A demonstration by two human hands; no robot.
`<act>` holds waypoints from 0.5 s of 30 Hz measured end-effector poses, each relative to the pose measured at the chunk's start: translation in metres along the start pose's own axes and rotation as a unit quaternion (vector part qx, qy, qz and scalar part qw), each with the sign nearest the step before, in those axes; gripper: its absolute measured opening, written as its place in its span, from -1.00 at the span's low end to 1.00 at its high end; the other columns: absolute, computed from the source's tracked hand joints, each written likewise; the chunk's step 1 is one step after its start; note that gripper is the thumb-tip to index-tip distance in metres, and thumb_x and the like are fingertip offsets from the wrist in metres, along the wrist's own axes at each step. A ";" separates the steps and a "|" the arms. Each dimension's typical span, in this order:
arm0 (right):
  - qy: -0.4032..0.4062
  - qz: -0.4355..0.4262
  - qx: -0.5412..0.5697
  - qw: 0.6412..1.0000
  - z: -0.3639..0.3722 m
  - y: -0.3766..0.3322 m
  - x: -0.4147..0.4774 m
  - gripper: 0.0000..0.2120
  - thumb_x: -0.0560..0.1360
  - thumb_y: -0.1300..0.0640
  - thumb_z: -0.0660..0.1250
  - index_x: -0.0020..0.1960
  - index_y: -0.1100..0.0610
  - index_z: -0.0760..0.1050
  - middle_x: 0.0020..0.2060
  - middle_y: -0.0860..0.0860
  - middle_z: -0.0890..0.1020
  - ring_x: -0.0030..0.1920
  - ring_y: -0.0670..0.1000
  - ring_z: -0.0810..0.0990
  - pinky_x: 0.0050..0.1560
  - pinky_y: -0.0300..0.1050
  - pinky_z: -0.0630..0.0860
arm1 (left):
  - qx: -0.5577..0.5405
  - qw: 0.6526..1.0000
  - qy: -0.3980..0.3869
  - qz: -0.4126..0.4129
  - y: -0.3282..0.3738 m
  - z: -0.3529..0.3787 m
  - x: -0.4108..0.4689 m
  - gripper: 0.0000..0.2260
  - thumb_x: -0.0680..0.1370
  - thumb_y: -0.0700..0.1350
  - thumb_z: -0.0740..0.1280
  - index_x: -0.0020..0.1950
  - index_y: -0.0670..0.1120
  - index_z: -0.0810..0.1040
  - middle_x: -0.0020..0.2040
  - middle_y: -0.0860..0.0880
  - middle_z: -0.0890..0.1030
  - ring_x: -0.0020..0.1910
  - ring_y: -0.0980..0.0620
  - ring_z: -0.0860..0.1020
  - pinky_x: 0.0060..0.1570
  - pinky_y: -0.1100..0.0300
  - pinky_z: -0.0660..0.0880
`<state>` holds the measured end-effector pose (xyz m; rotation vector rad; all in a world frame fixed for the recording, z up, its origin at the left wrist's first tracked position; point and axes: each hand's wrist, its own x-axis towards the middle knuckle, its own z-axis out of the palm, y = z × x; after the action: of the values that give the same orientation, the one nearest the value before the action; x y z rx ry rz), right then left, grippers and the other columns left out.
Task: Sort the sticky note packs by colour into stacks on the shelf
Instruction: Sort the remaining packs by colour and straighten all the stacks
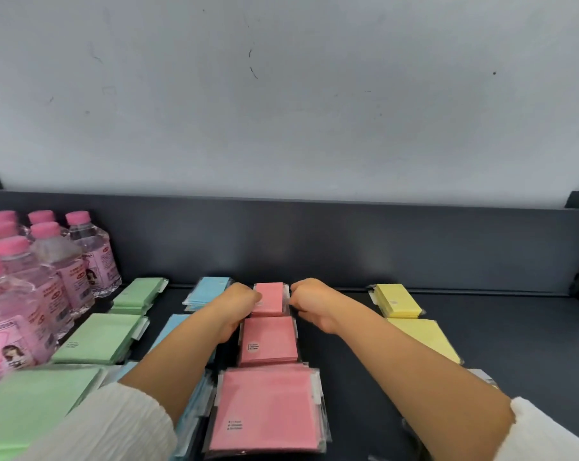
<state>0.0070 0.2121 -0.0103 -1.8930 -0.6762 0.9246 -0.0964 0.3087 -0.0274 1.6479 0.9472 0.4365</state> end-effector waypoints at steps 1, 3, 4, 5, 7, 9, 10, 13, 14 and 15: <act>-0.005 0.001 -0.005 1.000 0.003 0.001 0.000 -0.79 0.46 0.27 0.16 0.02 0.30 0.51 0.00 0.16 0.57 0.10 0.09 0.52 0.29 -0.02 0.42 | 0.001 1.000 0.001 -0.002 0.000 0.000 0.001 -0.82 0.50 -0.31 0.14 -0.07 -0.27 0.53 -0.14 -0.24 0.49 -0.15 -0.11 0.44 -0.10 0.07 0.36; -0.004 0.002 -0.005 1.000 0.005 0.005 0.005 -0.68 0.45 0.29 0.13 0.15 0.32 0.48 0.08 0.20 0.57 0.06 0.07 0.51 0.25 -0.02 0.43 | 0.002 1.000 -0.005 -0.008 0.000 0.000 0.002 -0.78 0.49 -0.30 0.15 -0.01 -0.33 0.55 -0.05 -0.32 0.54 -0.11 -0.17 0.48 -0.05 0.04 0.38; 0.000 0.002 -0.004 1.000 0.005 0.007 0.007 -0.67 0.45 0.31 0.11 0.16 0.32 0.48 0.05 0.19 0.57 -0.01 0.05 0.48 0.19 -0.05 0.44 | 0.007 1.000 -0.009 -0.011 0.000 0.000 0.003 -0.75 0.49 -0.28 0.16 0.04 -0.35 0.55 0.02 -0.36 0.56 -0.05 -0.22 0.53 0.01 0.03 0.41; 0.005 0.004 -0.003 1.000 0.003 0.007 0.007 -0.66 0.45 0.32 0.09 0.16 0.32 0.48 0.02 0.18 0.56 -0.05 0.05 0.44 0.16 -0.06 0.44 | 0.014 1.000 -0.015 -0.013 0.002 0.000 0.004 -0.74 0.49 -0.26 0.17 0.08 -0.34 0.55 0.09 -0.35 0.57 0.04 -0.27 0.56 0.11 0.00 0.45; 0.017 0.009 0.003 1.000 -0.005 0.009 0.006 -0.65 0.45 0.32 0.10 0.16 0.32 0.49 0.07 0.20 0.59 -0.06 0.04 0.42 0.24 -0.03 0.44 | 0.031 0.999 -0.027 -0.016 0.006 0.003 0.004 -0.72 0.51 -0.22 0.18 0.12 -0.30 0.56 0.14 -0.30 0.58 0.16 -0.26 0.53 0.22 -0.09 0.45; 0.016 0.012 0.015 1.000 -0.015 0.012 0.002 -0.66 0.45 0.33 0.11 0.16 0.34 0.50 0.05 0.21 0.60 -0.06 0.04 0.43 0.24 -0.06 0.43 | 0.051 0.998 -0.036 -0.021 0.011 0.010 0.004 -0.72 0.51 -0.20 0.18 0.12 -0.28 0.56 0.13 -0.28 0.59 0.17 -0.23 0.54 0.20 -0.09 0.45; 0.014 0.011 0.024 1.000 -0.020 0.013 0.000 -0.66 0.45 0.35 0.10 0.17 0.36 0.49 -0.01 0.19 0.59 -0.07 0.05 0.43 0.16 -0.10 0.44 | 0.063 0.997 -0.040 -0.023 0.014 0.015 0.005 -0.73 0.51 -0.19 0.18 0.10 -0.27 0.56 0.10 -0.28 0.60 0.13 -0.22 0.56 0.17 -0.06 0.46; 0.031 0.016 0.040 0.999 -0.038 0.019 -0.001 -0.63 0.44 0.43 0.05 0.16 0.36 0.50 -0.03 0.19 0.57 -0.08 0.06 0.50 -0.01 -0.14 0.46 | 0.092 0.994 -0.064 -0.017 0.022 0.030 0.005 -0.74 0.50 -0.20 0.17 0.07 -0.28 0.56 -0.04 -0.21 0.58 -0.06 -0.08 0.51 0.00 0.07 0.40; 0.038 0.016 0.046 0.998 -0.045 0.022 0.000 -0.62 0.44 0.44 0.05 0.16 0.34 0.50 0.02 0.21 0.58 -0.06 0.07 0.52 -0.01 -0.14 0.48 | 0.100 0.992 -0.073 -0.015 0.025 0.034 0.005 -0.73 0.50 -0.21 0.17 0.08 -0.28 0.56 -0.03 -0.20 0.58 -0.07 -0.06 0.49 -0.01 0.07 0.38; 0.044 0.019 0.048 0.998 -0.050 0.024 -0.001 -0.62 0.44 0.45 0.05 0.17 0.34 0.49 0.06 0.22 0.58 -0.04 0.07 0.53 -0.02 -0.14 0.49 | 0.105 0.991 -0.083 -0.011 0.027 0.039 0.005 -0.75 0.50 -0.22 0.16 0.06 -0.27 0.57 -0.01 -0.20 0.58 -0.06 -0.05 0.48 -0.01 0.07 0.37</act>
<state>0.0490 0.1770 -0.0151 -1.8558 -0.5357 0.8770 -0.0565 0.2867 -0.0147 1.8310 0.9106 0.1843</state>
